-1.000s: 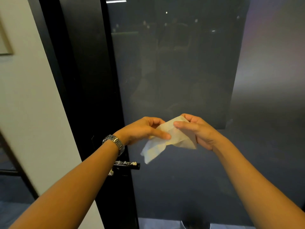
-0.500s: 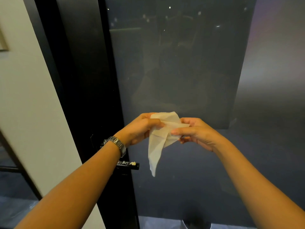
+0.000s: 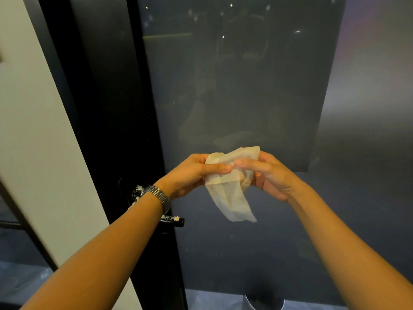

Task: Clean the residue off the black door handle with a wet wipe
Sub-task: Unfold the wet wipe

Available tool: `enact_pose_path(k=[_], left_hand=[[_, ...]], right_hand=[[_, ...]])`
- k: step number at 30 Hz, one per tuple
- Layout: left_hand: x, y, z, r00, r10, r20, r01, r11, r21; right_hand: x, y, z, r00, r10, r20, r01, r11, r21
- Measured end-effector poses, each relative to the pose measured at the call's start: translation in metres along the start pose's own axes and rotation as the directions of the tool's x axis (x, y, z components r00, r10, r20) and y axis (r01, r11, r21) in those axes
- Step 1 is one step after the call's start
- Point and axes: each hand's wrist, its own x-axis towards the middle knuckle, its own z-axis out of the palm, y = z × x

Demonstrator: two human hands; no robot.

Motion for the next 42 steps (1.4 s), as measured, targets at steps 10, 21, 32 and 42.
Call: enact_pose_path(k=[10, 21, 32, 42], left_hand=[[-0.011, 0.000, -0.013, 0.994, -0.002, -0.107, -0.001, 1.000, -0.028], [-0.021, -0.006, -0.022, 0.930, 0.036, -0.367, 0.096, 0.937, 0.335], [-0.024, 0.005, -0.036, 0.898, -0.293, -0.330, 0.111, 0.873, -0.475], [-0.041, 0.001, -0.051, 0.919, -0.324, -0.224, 0.323, 0.945, -0.041]], right_hand=[[0.011, 0.004, 0.009, 0.993, 0.034, -0.114, -0.051, 0.987, -0.153], [0.019, 0.006, 0.030, 0.974, -0.027, -0.227, -0.010, 0.987, -0.161], [0.032, 0.014, 0.044, 0.985, -0.111, -0.135, 0.055, 0.930, -0.364], [0.043, 0.020, 0.055, 0.934, -0.168, -0.316, 0.051, 0.936, -0.347]])
